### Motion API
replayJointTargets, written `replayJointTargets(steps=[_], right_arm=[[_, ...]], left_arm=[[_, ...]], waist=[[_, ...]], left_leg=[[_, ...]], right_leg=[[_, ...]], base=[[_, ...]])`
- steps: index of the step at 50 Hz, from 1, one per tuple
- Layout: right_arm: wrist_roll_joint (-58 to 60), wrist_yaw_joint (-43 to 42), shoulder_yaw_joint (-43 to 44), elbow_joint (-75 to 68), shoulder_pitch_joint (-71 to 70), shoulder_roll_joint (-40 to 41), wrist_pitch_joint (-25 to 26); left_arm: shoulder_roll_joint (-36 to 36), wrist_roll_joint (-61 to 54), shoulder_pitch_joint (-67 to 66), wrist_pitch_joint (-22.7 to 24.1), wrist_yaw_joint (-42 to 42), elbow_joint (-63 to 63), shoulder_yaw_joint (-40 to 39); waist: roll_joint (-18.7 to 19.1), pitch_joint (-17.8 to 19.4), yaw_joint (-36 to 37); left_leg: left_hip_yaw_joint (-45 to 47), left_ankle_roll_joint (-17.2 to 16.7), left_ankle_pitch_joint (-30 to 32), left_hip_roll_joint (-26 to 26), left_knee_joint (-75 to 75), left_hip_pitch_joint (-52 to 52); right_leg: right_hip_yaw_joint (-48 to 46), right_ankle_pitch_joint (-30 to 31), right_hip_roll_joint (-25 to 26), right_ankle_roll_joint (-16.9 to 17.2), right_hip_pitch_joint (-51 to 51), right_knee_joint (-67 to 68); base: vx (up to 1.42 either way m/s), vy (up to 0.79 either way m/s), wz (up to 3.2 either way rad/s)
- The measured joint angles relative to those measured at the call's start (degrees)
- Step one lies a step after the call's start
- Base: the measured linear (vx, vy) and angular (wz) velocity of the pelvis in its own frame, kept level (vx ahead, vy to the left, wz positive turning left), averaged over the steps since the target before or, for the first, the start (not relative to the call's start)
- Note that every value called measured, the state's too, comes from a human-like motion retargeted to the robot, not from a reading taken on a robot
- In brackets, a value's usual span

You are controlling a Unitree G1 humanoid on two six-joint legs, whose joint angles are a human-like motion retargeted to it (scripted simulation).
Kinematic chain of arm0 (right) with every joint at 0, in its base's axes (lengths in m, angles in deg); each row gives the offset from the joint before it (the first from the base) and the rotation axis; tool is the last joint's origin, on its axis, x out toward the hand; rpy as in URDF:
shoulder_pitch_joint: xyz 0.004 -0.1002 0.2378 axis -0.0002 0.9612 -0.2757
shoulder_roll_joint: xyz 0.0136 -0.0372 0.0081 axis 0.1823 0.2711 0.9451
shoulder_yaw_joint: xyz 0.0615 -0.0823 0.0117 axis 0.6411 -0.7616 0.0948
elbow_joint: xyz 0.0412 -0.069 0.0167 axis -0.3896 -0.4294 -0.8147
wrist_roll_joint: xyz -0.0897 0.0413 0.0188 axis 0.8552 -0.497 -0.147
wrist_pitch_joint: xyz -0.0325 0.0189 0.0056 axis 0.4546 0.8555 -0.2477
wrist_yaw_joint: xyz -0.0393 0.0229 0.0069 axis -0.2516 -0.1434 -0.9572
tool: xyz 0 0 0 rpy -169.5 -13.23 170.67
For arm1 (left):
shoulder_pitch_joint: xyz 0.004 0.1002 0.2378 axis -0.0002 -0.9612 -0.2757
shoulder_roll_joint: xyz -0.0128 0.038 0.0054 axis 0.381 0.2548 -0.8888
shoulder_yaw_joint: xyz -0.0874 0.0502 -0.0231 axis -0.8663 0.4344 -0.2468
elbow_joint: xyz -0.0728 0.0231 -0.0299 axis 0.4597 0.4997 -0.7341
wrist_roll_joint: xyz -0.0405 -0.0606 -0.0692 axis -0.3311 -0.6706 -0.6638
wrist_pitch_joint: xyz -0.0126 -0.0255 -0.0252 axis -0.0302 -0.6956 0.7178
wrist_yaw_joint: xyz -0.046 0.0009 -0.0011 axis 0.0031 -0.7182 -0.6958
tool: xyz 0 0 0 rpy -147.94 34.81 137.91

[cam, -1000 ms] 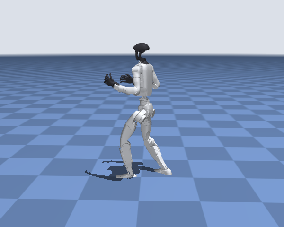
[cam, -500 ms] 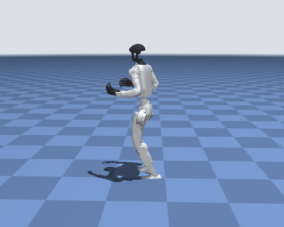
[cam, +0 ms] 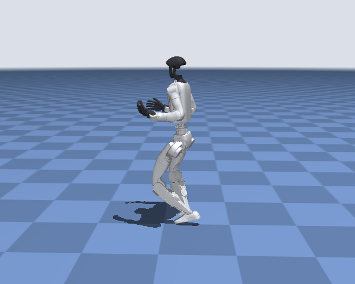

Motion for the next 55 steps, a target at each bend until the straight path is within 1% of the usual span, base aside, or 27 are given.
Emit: replayJointTargets(steps=[2, 5, 8, 13, 14, 17, 20, 23, 25, 27, 30, 31, 32, 33, 34, 35, 37, 39, 40, 42, 45, 47, 50, 55], right_arm=[[-1.6, 0.3, -0.1, -0.5, 0.3, 0.3, 0.2], [-2.7, 1.2, -0.7, -1.0, 0.2, 0.6, 0.8], [-2.5, 2.7, -2.0, -1.5, 0.0, 1.0, 1.9], [-0.9, 5.7, -4.0, -2.2, -0.2, 1.2, 4.2], [-0.6, 6.4, -4.2, -2.3, -0.1, 1.1, 4.5], [0.0, 8.2, -4.5, -2.6, 0.1, 0.9, 5.3], [0.1, 10.2, -3.9, -2.6, 0.7, 0.8, 5.6], [-0.1, 11.8, -2.3, -2.5, 0.9, 1.1, 5.6], [-0.4, 12.6, -1.1, -2.8, 0.7, 1.8, 5.4], [-0.8, 12.8, 0.1, -3.5, 0.2, 2.8, 5.1], [-2.0, 12.4, 1.7, -5.3, -0.9, 4.5, 4.6], [-2.3, 12.0, 2.2, -5.8, -1.2, 4.9, 4.5], [-2.7, 11.6, 2.6, -6.5, -1.6, 5.2, 4.4], [-3.3, 11.1, 2.9, -7.4, -2.5, 5.5, 4.1], [-3.7, 10.6, 3.2, -8.1, -2.9, 5.6, 3.9], [-4.1, 10.1, 3.4, -8.5, -3.1, 5.5, 3.8], [-4.8, 8.8, 3.8, -9.5, -3.7, 5.0, 3.5], [-5.3, 7.5, 4.3, -10.4, -4.3, 4.1, 3.1], [-5.5, 6.8, 4.6, -10.8, -4.5, 3.5, 2.9], [-5.6, 5.4, 5.9, -11.6, -5.4, 1.6, 2.5], [-4.8, 3.8, 7.6, -11.8, -6.2, -1.1, 2.1], [-3.9, 2.7, 8.8, -11.5, -7.3, -2.7, 2.0], [-2.3, 1.2, 10.1, -9.4, -10.1, -5.0, 1.7], [0.9, -1.8, 10.4, -0.1, -18.1, -8.1, 1.4]], left_arm=[[0.3, -0.5, 0.9, 0.1, 0.7, -1.3, -0.5], [1.2, -0.5, 2.9, 0.0, 1.5, -2.8, -0.6], [2.4, 0.3, 5.8, 0.1, 2.5, -3.7, 0.5], [4.0, 2.7, 10.7, 0.6, 4.1, -5.0, 1.5], [4.2, 3.1, 11.5, 0.8, 4.4, -5.2, 1.4], [4.4, 3.9, 13.5, 1.0, 5.5, -5.7, 0.2], [4.0, 4.3, 14.2, 0.8, 6.5, -5.3, -1.4], [3.3, 4.0, 13.6, 0.3, 6.3, -4.1, -3.1], [2.9, 3.7, 12.5, -0.4, 5.5, -2.8, -4.1], [2.3, 3.4, 11.0, -1.0, 4.6, -1.4, -4.8], [1.2, 2.7, 8.4, -1.9, 3.1, 0.4, -5.9], [0.7, 2.5, 7.6, -2.1, 2.9, 0.9, -6.2], [0.4, 2.3, 6.9, -2.2, 2.6, 1.3, -6.5], [0.3, 2.0, 6.5, -2.3, 2.1, 1.8, -6.9], [0.0, 1.9, 6.1, -2.4, 1.9, 2.2, -7.1], [-0.3, 1.8, 5.6, -2.4, 1.9, 2.4, -7.1], [-0.6, 1.4, 5.3, -2.2, 1.9, 2.5, -7.0], [-0.7, 0.9, 5.5, -2.0, 2.0, 2.5, -6.5], [-0.7, 0.6, 5.7, -1.9, 2.0, 2.5, -6.1], [-0.8, -0.3, 7.2, -1.4, 2.2, 2.6, -5.0], [-0.9, -1.6, 8.3, -0.6, 2.9, 2.6, -3.6], [-0.8, -2.3, 8.6, -0.1, 3.6, 2.8, -2.9], [-0.7, -3.0, 8.3, 0.3, 4.4, 3.2, -1.8], [-0.7, -3.8, 5.6, -0.3, 5.1, 5.1, -0.2]], waist=[[-0.9, 0.4, -0.4], [-2.7, 0.7, -2.3], [-4.3, 1.0, -5.5], [-6.1, 1.6, -11.1], [-6.3, 1.7, -11.8], [-7.2, 1.3, -13.3], [-8.6, 0.7, -14.0], [-10.8, 0.7, -14.0], [-11.8, 0.8, -13.4], [-12.5, 0.9, -12.8], [-12.4, 1.0, -11.9], [-12.6, 1.1, -12.0], [-12.5, 1.1, -11.9], [-11.6, 1.2, -11.2], [-11.3, 1.5, -11.0], [-11.2, 1.8, -10.9], [-10.6, 2.8, -9.8], [-9.4, 3.9, -8.2], [-8.7, 4.4, -7.4], [-5.6, 5.3, -4.9], [-4.5, 6.4, -3.0], [-4.5, 7.0, -1.9], [-5.0, 7.9, -0.3], [-7.1, 8.7, 2.1]], left_leg=[[-1.8, 0.3, -1.0, -3.7, -7.6, 0.2], [-4.6, 0.5, 0.5, -9.8, -18.3, 1.7], [-3.7, 1.5, 1.5, -12.3, -23.2, 3.7], [1.7, 2.6, 0.5, -12.1, -25.5, 4.0], [3.2, 2.7, 0.0, -11.7, -25.4, 3.7], [8.5, 2.9, -1.1, -10.2, -26.4, 3.1], [14.2, 3.5, -2.1, -9.4, -27.9, 3.4], [20.4, 4.2, -2.4, -9.8, -31.0, 5.7], [24.4, 4.7, -2.7, -9.3, -32.8, 7.7], [27.9, 4.9, -3.3, -7.7, -32.5, 8.6], [31.9, 5.3, -4.7, -3.2, -29.6, 9.0], [32.8, 5.3, -4.9, -1.9, -28.0, 8.8], [33.4, 5.4, -5.2, -0.1, -26.2, 8.4], [33.5, 5.4, -5.6, 2.6, -24.0, 7.7], [32.8, 5.3, -5.4, 4.5, -21.7, 7.1], [31.8, 5.1, -4.9, 5.9, -19.3, 6.6], [26.4, 4.2, -4.5, 7.7, -14.2, 4.6], [19.9, 3.1, -4.7, 8.4, -9.3, 2.2], [16.6, 2.5, -5.0, 8.4, -7.1, 1.0], [10.5, 1.3, -5.4, 9.5, -3.3, -1.3], [4.7, 0.8, -5.4, 6.3, -1.3, -2.6], [1.9, 0.7, -5.4, 3.5, -1.7, -3.1], [-1.0, 0.8, -5.0, -1.0, -4.3, -4.1], [-3.8, 0.6, -2.8, -7.9, -12.5, -7.0]], right_leg=[[2.5, 0.3, -0.9, 1.1, 0.7, 0.2], [6.4, 0.2, -2.7, 2.5, 0.8, 1.3], [10.0, -0.3, -3.9, 3.6, -0.8, 3.4], [13.6, -0.7, -4.8, 5.9, -5.7, 7.3], [12.9, -1.7, -5.7, 5.7, -6.5, 8.4], [8.6, -5.4, -10.4, 3.6, -7.3, 12.3], [3.4, -8.3, -16.4, 1.7, -5.2, 16.8], [-0.9, -10.2, -21.6, 1.4, -0.3, 18.8], [-3.2, -10.6, -22.6, 1.9, 3.3, 17.3], [-4.5, -10.9, -21.9, 3.0, 5.9, 14.2], [-4.7, -12.4, -17.3, 4.0, 8.3, 6.6], [-4.3, -13.7, -16.8, 4.1, 8.2, 5.4], [-3.8, -14.5, -15.4, 4.0, 8.3, 3.6], [-3.2, -14.3, -12.3, 3.6, 8.8, 0.2], [-2.2, -14.4, -10.6, 3.5, 8.8, -1.1], [-0.9, -14.7, -9.6, 3.6, 8.6, -1.5], [2.4, -14.5, -6.2, 3.4, 8.5, -2.5], [5.7, -13.8, -2.1, 2.9, 8.6, -3.4], [7.3, -13.3, 0.1, 2.7, 8.7, -3.9], [9.9, -10.8, 5.9, 1.9, 10.3, -8.2], [13.2, -10.0, 8.7, 1.7, 11.3, -9.1], [14.8, -10.1, 9.3, 1.8, 11.9, -8.9], [16.8, -10.6, 9.0, 2.3, 12.6, -8.1], [18.8, -12.1, 6.1, 3.5, 13.2, -5.6]], base=[[0.23, 0.10, -0.70], [0.16, 0.11, -0.76], [0.08, 0.12, -0.84], [0.01, 0.11, -1.07], [-0.02, 0.09, -1.38], [0.00, 0.07, -1.61], [0.00, 0.04, -1.75], [0.00, 0.01, -1.92], [-0.01, -0.01, -2.12], [-0.02, -0.04, -2.17], [-0.05, -0.08, -2.14], [-0.08, -0.11, -2.03], [-0.08, -0.12, -2.10], [-0.06, -0.13, -2.15], [-0.07, -0.15, -2.09], [-0.08, -0.16, -2.03], [-0.07, -0.17, -2.12], [-0.06, -0.17, -2.11], [-0.03, -0.15, -2.03], [0.00, -0.14, -1.82], [0.04, -0.11, -1.21], [0.10, -0.08, -0.81], [0.15, -0.06, -0.55], [0.25, -0.01, -0.25]])
